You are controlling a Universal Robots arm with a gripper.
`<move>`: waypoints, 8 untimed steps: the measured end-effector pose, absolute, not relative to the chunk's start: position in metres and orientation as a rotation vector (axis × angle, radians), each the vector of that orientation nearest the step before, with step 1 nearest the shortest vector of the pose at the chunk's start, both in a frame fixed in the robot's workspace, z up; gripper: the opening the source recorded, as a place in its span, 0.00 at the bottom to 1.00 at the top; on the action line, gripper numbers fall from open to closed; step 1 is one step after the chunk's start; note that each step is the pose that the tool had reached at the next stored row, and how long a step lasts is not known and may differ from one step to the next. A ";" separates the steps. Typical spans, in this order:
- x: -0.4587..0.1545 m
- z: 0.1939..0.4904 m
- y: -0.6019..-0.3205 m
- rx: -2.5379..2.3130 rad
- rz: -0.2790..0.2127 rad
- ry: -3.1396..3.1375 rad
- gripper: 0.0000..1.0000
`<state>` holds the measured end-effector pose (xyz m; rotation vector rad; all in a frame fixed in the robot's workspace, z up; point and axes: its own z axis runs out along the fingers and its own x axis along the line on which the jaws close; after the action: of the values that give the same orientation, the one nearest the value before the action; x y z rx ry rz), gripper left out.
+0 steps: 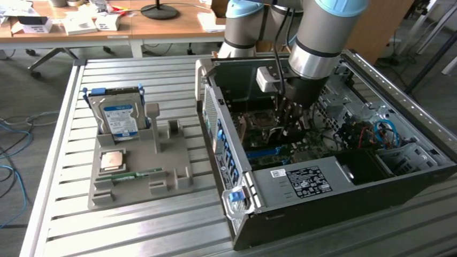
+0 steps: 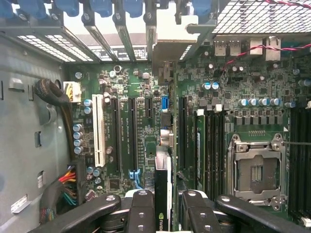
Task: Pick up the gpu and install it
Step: 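Insert the gpu into the slot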
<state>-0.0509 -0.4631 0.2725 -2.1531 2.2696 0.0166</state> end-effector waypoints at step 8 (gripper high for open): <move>-0.052 0.270 -0.463 -2.154 0.016 2.270 0.27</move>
<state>-0.0518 -0.4631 0.2703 -2.1535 2.2698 0.0163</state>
